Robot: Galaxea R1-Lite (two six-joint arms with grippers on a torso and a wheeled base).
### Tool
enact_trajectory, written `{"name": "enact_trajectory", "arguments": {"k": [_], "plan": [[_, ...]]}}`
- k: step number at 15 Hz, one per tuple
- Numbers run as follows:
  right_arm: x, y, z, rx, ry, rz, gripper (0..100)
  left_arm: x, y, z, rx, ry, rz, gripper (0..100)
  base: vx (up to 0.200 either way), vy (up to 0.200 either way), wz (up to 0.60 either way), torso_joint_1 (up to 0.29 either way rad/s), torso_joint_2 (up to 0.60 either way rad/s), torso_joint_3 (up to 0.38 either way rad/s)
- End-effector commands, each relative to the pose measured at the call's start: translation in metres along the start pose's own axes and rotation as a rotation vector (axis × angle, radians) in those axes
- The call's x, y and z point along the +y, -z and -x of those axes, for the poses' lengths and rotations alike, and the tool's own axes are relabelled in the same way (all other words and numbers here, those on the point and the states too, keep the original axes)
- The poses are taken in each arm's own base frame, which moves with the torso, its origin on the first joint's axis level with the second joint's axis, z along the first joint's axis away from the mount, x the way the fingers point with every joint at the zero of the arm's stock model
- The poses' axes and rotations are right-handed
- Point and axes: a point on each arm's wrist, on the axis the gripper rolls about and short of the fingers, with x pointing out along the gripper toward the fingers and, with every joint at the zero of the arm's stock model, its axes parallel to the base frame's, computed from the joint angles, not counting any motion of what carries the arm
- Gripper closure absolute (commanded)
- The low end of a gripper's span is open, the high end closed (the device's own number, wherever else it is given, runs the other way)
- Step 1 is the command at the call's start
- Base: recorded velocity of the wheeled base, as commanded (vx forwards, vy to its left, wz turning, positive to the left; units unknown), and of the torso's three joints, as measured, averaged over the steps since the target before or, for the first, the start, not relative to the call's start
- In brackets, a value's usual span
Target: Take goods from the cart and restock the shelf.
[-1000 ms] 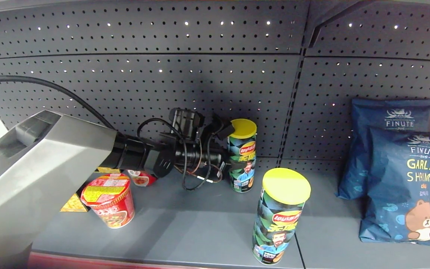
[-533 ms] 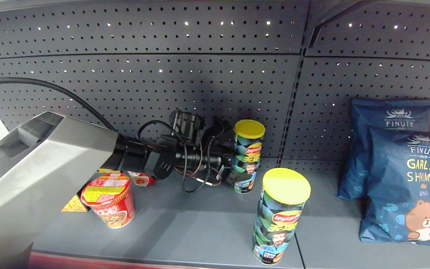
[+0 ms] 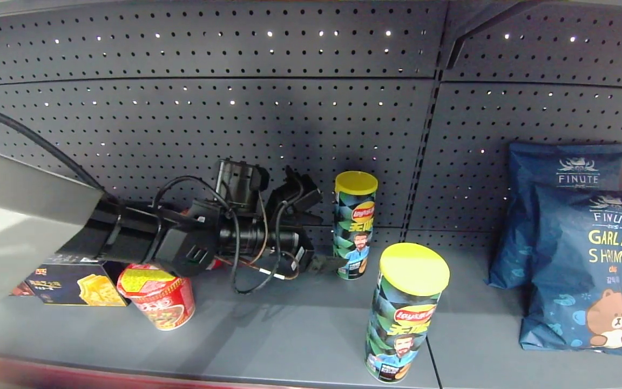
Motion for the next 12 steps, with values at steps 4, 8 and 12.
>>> {"name": "enact_trajectory", "arguments": {"k": [4,8,12], "plan": [[0.0,0.0,0.0,0.003,0.002,0.003,0,-0.032,-0.029,0.076,-0.098,-0.15,-0.052,0,0.0,0.0,0.0,0.0,0.0,0.0],[0.0,-0.008,0.001,-0.011,-0.023,0.012,0,-0.065,-0.044,0.156,-0.164,-0.345,0.076,0,0.0,0.0,0.0,0.0,0.0,0.0],[0.002,-0.089,-0.029,0.068,-0.207,0.013,0,-0.122,-0.018,0.223,-0.143,-0.468,0.211,0,0.0,0.0,0.0,0.0,0.0,0.0]]}}
